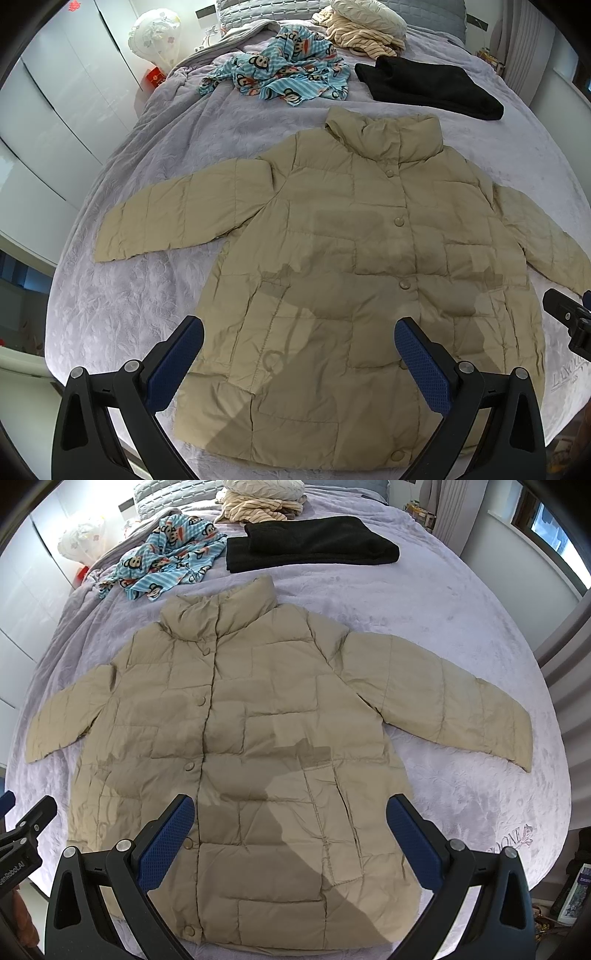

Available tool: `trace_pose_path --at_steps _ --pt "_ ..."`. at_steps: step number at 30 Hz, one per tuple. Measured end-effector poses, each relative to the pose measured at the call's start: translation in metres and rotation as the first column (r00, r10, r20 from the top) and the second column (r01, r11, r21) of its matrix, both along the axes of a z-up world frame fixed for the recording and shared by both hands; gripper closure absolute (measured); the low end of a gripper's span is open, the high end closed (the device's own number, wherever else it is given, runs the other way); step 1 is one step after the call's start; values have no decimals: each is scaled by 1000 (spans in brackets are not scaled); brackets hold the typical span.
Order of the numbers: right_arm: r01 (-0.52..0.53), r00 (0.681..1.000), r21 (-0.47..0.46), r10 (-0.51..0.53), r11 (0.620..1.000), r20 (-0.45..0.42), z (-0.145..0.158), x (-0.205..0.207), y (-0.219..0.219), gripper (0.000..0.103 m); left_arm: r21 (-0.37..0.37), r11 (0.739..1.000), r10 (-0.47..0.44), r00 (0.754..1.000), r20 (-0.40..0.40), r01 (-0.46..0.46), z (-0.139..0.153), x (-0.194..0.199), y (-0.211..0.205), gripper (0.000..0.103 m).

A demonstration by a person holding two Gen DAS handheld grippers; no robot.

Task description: Fold large clothes

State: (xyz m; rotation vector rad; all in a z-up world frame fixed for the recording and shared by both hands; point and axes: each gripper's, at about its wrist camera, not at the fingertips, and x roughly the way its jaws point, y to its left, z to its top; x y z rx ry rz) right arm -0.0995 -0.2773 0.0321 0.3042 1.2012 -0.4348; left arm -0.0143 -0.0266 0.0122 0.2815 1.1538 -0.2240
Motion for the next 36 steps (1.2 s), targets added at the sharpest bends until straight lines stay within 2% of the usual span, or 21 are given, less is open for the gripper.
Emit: trace_pose_path --at_steps 24,33,36 --pt "-1 1000 9 1 1000 -9 -7 5 3 0 2 1000 -1 1000 -16 1 -8 2 8 0" --pt "-6 999 12 7 1000 -39 -12 14 6 0 -8 1000 9 998 -66 -9 -18 12 6 0" --pt "-8 999 25 9 1000 -41 -13 15 10 0 -41 999 5 995 -100 -10 -26 18 11 0"
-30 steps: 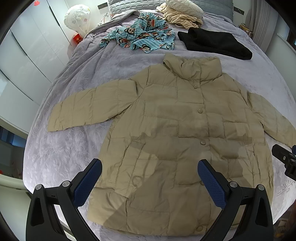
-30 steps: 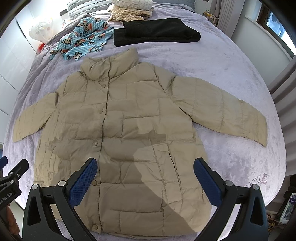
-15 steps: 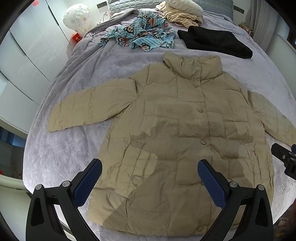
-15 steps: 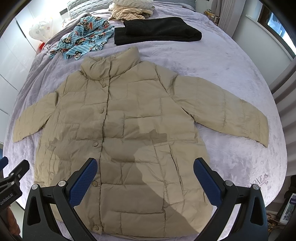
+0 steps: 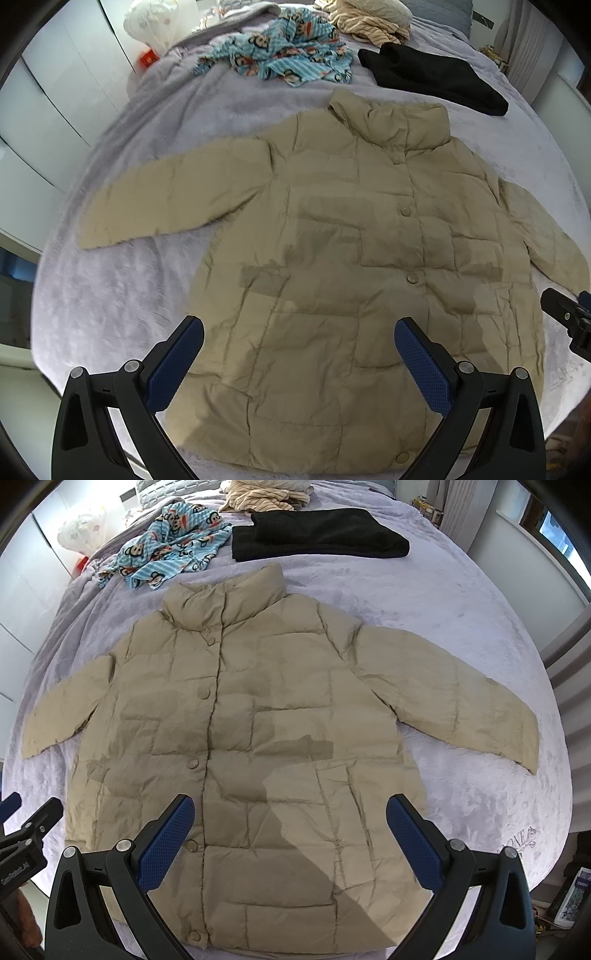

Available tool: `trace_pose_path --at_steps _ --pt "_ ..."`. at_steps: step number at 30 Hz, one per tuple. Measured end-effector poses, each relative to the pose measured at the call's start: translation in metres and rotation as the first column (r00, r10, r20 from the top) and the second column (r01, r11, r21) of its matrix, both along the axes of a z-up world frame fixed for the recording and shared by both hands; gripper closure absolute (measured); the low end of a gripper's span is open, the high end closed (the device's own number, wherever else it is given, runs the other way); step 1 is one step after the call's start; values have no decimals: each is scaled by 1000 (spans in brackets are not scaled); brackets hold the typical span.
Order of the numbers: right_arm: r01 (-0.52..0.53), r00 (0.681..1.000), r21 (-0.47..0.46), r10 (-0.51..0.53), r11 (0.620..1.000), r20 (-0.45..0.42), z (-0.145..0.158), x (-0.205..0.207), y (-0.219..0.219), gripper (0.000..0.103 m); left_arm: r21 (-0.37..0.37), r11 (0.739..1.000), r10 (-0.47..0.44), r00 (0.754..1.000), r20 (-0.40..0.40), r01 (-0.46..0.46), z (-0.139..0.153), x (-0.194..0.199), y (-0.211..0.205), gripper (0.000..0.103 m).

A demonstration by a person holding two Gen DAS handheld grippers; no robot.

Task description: Fold large clothes

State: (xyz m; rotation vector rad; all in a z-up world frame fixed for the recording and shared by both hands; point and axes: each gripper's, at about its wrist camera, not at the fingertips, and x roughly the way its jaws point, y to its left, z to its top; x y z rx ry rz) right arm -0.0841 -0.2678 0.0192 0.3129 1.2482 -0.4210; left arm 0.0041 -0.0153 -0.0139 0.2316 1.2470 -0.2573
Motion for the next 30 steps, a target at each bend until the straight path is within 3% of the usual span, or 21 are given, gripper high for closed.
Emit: trace_pose_path --at_steps 6,10,15,18,21,23,27,30 --pt "-4 999 71 2 997 37 -4 8 13 0 -95 995 5 999 -47 -9 -18 19 23 0" --pt "3 1000 125 -7 992 28 -21 19 27 0 -167 984 53 995 -82 -66 -39 46 59 0" --pt "-9 998 178 0 984 55 -46 43 62 0 -253 950 169 982 -78 -184 -70 96 127 0" --pt "-52 998 209 56 977 -16 -69 63 90 0 -328 896 291 953 -79 -300 -93 135 185 0" --pt "-84 996 224 86 971 -3 -86 78 114 0 -384 836 380 918 -109 -392 -122 165 232 0" --pt "-101 994 242 105 965 -4 -100 89 129 0 -401 805 419 897 -140 -438 -141 181 254 0" --pt "-115 993 248 121 962 -6 -118 103 149 0 -459 714 491 846 -210 -529 -176 210 291 0" --pt "-127 992 246 128 961 13 -126 115 158 0 -518 651 526 822 -220 -555 -188 231 306 0"
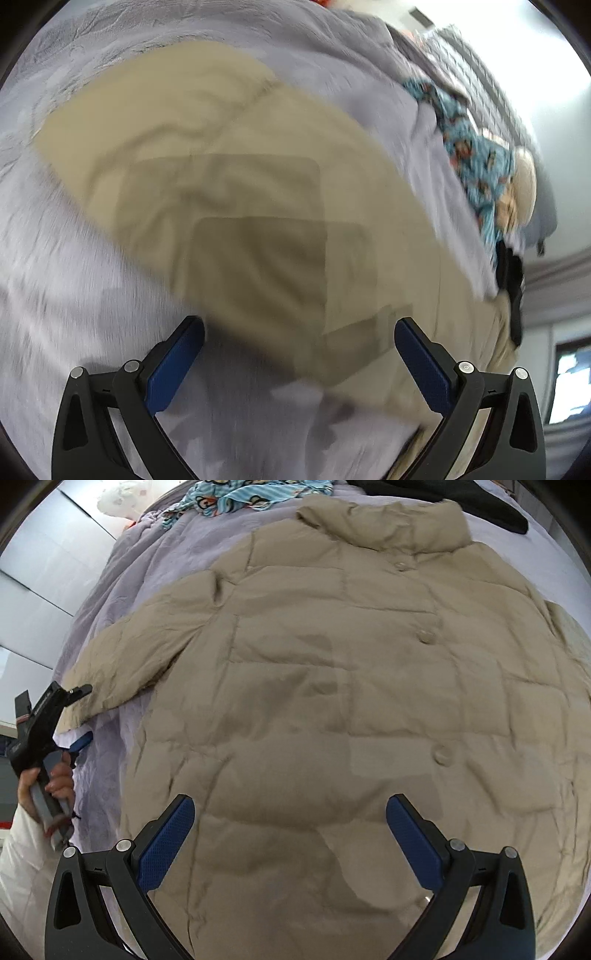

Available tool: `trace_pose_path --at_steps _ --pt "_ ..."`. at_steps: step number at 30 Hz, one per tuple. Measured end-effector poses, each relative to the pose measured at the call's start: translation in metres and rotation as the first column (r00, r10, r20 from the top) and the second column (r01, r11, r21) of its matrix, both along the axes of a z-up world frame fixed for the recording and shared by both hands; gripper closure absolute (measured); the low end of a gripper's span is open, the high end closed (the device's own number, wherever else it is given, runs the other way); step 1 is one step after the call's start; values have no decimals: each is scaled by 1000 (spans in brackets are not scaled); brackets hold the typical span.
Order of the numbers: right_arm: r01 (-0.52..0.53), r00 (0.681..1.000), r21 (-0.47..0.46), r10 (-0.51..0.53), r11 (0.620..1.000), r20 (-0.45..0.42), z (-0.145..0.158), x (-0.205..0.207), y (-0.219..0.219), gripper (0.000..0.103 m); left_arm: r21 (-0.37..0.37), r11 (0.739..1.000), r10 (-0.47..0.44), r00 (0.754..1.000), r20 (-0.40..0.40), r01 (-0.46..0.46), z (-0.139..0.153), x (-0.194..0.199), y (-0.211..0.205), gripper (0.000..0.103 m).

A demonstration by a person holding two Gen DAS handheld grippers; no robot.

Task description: Fold large clothes

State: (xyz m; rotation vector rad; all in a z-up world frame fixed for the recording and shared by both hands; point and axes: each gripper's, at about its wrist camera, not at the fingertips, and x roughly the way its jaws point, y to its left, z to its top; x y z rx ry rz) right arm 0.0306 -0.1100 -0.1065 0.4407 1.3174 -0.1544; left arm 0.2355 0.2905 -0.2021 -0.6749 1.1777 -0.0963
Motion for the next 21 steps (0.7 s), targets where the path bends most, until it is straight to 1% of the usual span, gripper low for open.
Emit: trace_pose_path --at_steps 1,5,6,7,8,9,10,11,12,13,14,15,16,17,18,19,21 --pt "-4 1000 -1 4 1000 5 -2 4 3 0 -2 1000 8 1000 13 -8 -2 10 2 0" --pt "-19 999 -7 19 1000 37 -4 20 8 0 26 999 28 998 49 -29 -2 42 -5 0" --pt "-20 998 -4 20 1000 55 -3 28 9 0 37 999 36 998 58 -38 -1 48 -6 1" --pt "-21 997 0 21 1000 69 -3 34 10 0 42 998 42 997 62 -45 2 52 -4 7" --pt "-24 996 5 23 1000 82 -2 40 11 0 47 998 48 997 67 -51 3 57 -4 34" --pt "-27 995 12 26 1000 100 -1 50 12 0 22 999 28 997 68 -29 2 63 -2 63" --pt "-28 993 17 25 999 112 1 57 13 0 -16 1000 9 997 72 -8 3 64 2 78" --pt "-29 991 29 25 999 132 2 70 14 0 -44 999 -4 997 80 8 7 66 3 89" --pt "-27 989 41 21 999 146 3 78 16 0 -13 1000 -17 995 94 18 15 67 1 89" --pt "-22 987 58 12 998 160 3 87 16 0 33 999 -40 992 123 36 27 66 -2 89" --pt "-13 985 76 -1 997 173 4 94 17 0 62 997 -59 988 144 50 35 65 -5 92" --pt "-3 981 104 -17 995 191 4 102 17 1 95 993 -90 981 173 74 49 63 -8 92" --pt "4 977 144 -35 990 210 2 112 17 8 108 990 -109 974 198 89 61 62 -11 92" --pt "9 974 170 -47 985 221 1 119 19 17 115 988 -126 968 218 103 71 59 -13 92" --pt "15 972 194 -59 981 226 -3 129 23 48 119 986 -139 962 234 113 80 58 -15 92" --pt "17 974 214 -64 977 216 -9 138 26 75 124 983 -160 951 263 132 94 56 -18 92" --pt "13 976 289 -75 957 203 -25 156 31 85 145 976 -201 930 307 162 115 50 -27 92"
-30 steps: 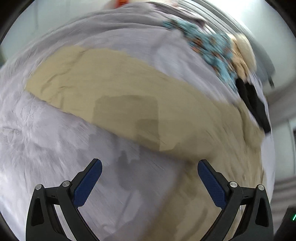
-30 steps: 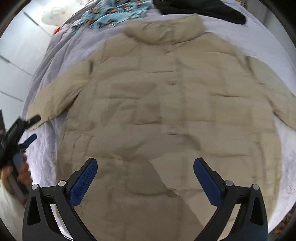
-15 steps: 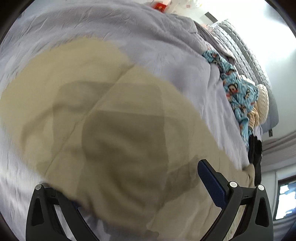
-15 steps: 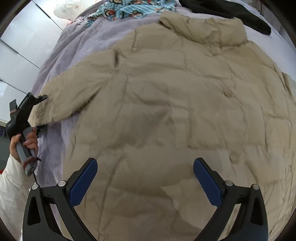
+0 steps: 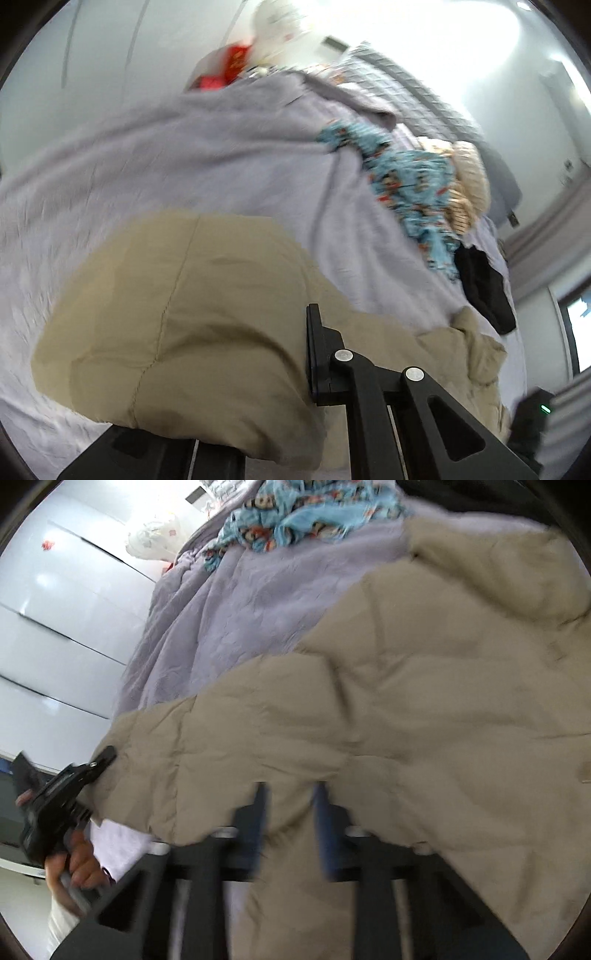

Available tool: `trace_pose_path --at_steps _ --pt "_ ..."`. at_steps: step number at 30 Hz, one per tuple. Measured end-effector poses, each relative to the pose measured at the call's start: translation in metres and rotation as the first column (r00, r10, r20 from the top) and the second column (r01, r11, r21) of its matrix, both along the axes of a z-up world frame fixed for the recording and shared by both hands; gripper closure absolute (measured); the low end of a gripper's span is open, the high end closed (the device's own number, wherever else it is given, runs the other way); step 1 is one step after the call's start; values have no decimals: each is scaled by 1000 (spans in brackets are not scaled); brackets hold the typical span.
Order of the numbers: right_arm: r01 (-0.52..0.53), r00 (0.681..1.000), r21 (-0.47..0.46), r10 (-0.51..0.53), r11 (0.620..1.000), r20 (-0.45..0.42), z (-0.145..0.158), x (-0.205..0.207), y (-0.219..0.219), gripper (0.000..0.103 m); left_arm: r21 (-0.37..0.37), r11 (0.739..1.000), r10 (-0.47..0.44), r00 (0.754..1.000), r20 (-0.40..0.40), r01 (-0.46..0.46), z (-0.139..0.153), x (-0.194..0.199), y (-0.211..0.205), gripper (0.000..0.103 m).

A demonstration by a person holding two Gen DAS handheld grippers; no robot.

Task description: Fold large clothes

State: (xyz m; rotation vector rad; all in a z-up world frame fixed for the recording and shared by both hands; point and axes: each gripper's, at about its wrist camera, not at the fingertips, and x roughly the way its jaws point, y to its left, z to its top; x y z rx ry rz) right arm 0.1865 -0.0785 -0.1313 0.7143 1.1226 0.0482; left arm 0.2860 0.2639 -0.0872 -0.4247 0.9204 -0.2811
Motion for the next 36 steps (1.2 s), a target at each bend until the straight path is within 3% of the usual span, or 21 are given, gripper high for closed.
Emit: trace_pose_path --at_steps 6,9,14,16,21,24,27,29,31,32,33,34,36 --pt "-20 999 71 23 997 -41 -43 19 13 89 24 991 -135 985 104 134 52 -30 -44 92" --pt "-16 998 98 21 995 -56 -55 17 8 89 18 976 -219 967 128 218 74 -46 -89 92" --pt "-34 998 205 45 978 -49 -45 0 -18 89 64 933 -359 920 156 353 97 -75 -187 92" --pt "-6 999 211 15 977 -41 -35 -23 -48 89 100 908 -419 896 147 408 96 -87 -230 92" --pt "108 993 32 -106 994 -46 -9 -94 -146 88 240 816 -555 829 68 527 56 -125 -347 92" --pt "175 981 -66 -180 982 -75 -4 -138 -207 88 379 730 -607 794 -20 568 7 -149 -409 92" --pt "211 970 -120 -223 970 -100 -6 -165 -243 88 478 662 -618 782 -88 577 -32 -163 -434 91" --pt "230 964 -113 -242 967 -108 -17 -172 -255 88 499 648 -616 781 -102 576 -44 -168 -433 90" --pt "241 963 -87 -250 967 -102 -24 -186 -263 88 515 631 -632 770 -93 580 -45 -173 -434 64" --pt "246 963 -74 -252 967 -97 -27 -186 -266 88 516 623 -643 760 -89 588 -42 -177 -434 24" --pt "249 962 -71 -255 966 -97 -32 -180 -262 88 520 623 -646 759 -80 584 -41 -180 -434 3" --pt "251 962 -69 -257 965 -96 -33 -178 -262 88 524 631 -649 759 -48 572 -36 -184 -430 3" --pt "254 961 -68 -260 965 -96 -27 -185 -257 88 515 622 -669 742 -42 590 -26 -191 -424 3"
